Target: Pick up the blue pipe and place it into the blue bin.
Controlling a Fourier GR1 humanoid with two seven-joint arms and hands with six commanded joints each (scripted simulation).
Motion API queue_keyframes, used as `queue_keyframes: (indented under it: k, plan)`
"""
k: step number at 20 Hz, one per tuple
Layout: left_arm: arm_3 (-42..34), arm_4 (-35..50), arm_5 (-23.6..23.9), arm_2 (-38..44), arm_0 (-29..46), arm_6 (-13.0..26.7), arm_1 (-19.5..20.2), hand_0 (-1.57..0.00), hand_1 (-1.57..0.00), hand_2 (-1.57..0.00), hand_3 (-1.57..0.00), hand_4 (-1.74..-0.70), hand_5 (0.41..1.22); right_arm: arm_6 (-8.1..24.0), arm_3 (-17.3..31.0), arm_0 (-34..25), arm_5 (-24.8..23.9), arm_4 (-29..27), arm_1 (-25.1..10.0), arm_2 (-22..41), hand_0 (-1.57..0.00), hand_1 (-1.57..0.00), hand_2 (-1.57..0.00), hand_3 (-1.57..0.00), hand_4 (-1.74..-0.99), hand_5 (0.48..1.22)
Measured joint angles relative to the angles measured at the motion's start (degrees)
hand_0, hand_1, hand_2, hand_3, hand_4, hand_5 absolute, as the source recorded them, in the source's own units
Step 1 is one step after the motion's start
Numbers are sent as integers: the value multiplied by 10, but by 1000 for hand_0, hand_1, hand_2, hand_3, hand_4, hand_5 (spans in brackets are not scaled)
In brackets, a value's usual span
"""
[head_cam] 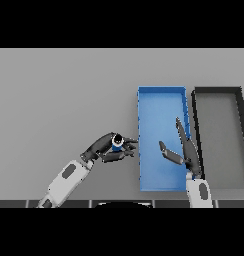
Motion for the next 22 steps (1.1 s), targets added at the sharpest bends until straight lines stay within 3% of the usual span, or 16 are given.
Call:
queue_keyframes:
  k: [4, 10, 14, 16, 19, 22]
  plan:
    - [-24, 2, -2, -9, 1, 28, 4, -1566, -1566, -1567, -1441, -1727, 1219, -6, -14, 10, 3, 1, -5, 2, 1, 1, 1, 1, -1186, 629]
    - [-21, -10, -8, -4, -8, 52, -4, -1570, -1570, -1570, -1443, -1730, 1220, 27, 6, -6, 27, -21, -8, -1, 1, 1, 1, 1, -1192, 628]
    - [-24, -23, -14, -4, 7, 38, -1, -1570, -1571, -1571, -1438, -1731, 1220, 16, 8, -5, 37, -34, -7, -2, 1, 1, 1, 1, -1191, 619]
    - [-30, -25, -18, -3, 13, 33, 0, -1571, -1571, -1571, -1438, -1731, 1221, 4, -7, -21, 59, -68, -15, -11, 1, 1, 1, 1, -1197, 604]
    - [-24, -27, -23, 4, 2, 41, -6, -1571, -1571, -1571, -1440, -1731, 1221, 52, -41, -46, 133, -165, -43, -17, 1, 1, 1, 1, -1215, 561]
    - [-15, -34, -27, 6, 3, 43, -13, -1571, -1571, -1571, -1440, -1731, 1221, 105, -91, -77, 190, -224, -82, 3, 1, 1, 1, 1, -1260, 523]
